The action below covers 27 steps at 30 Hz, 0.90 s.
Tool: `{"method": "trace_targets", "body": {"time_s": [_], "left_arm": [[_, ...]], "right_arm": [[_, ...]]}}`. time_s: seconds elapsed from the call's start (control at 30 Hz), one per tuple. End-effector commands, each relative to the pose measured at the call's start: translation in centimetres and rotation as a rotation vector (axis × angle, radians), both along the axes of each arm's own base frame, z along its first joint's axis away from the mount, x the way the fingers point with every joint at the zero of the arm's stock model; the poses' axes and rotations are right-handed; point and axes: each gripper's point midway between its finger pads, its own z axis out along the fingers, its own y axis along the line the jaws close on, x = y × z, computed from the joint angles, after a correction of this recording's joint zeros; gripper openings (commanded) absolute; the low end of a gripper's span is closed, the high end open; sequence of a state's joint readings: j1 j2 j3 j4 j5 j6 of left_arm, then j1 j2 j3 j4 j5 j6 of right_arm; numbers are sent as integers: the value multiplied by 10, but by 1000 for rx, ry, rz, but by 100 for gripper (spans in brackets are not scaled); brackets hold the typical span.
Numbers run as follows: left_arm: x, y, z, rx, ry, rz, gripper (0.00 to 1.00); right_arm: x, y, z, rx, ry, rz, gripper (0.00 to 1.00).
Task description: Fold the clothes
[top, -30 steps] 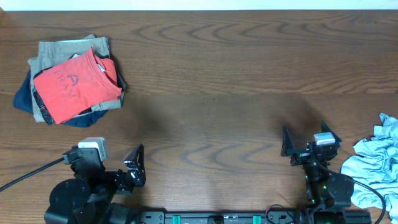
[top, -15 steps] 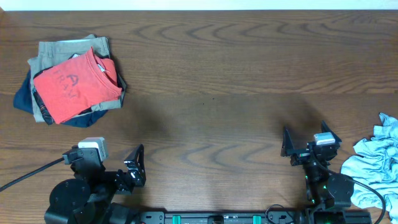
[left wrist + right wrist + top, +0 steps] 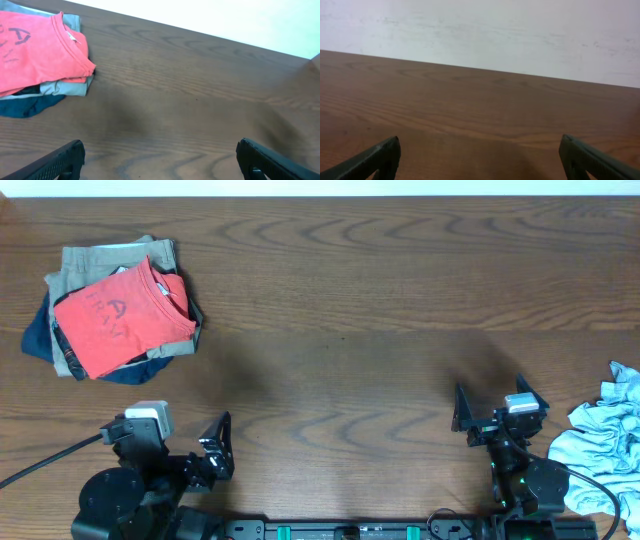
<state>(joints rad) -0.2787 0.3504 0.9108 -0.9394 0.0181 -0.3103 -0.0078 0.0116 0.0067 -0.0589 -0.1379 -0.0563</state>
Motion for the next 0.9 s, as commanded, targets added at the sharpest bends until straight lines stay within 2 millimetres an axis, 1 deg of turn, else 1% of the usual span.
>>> {"method": "trace_targets", "body": {"time_s": [0.0, 0.13, 0.27, 0.4, 0.6, 0.73, 0.8, 0.87], "left_arm": [[1, 12, -5, 27, 0, 61, 98], [3, 28, -22, 78, 29, 134, 98], [6, 38, -52, 80, 48, 200, 98], [14, 43, -72, 72, -9, 233, 98], [29, 45, -97, 51, -106, 251, 98], [40, 44, -109, 45, -138, 252, 98], [47, 44, -110, 41, -165, 255, 98], [55, 44, -106, 33, -215, 258, 98]], "right_arm": [[-1, 4, 0, -12, -3, 13, 99], [-1, 4, 0, -12, -3, 14, 99], [-1, 4, 0, -12, -3, 14, 99], [-1, 4, 0, -12, -3, 14, 99], [-1, 4, 0, -12, -3, 14, 99], [-1, 4, 0, -12, -3, 14, 99], [-1, 4, 0, -12, -3, 14, 99], [-1, 4, 0, -12, -3, 14, 99]]}}
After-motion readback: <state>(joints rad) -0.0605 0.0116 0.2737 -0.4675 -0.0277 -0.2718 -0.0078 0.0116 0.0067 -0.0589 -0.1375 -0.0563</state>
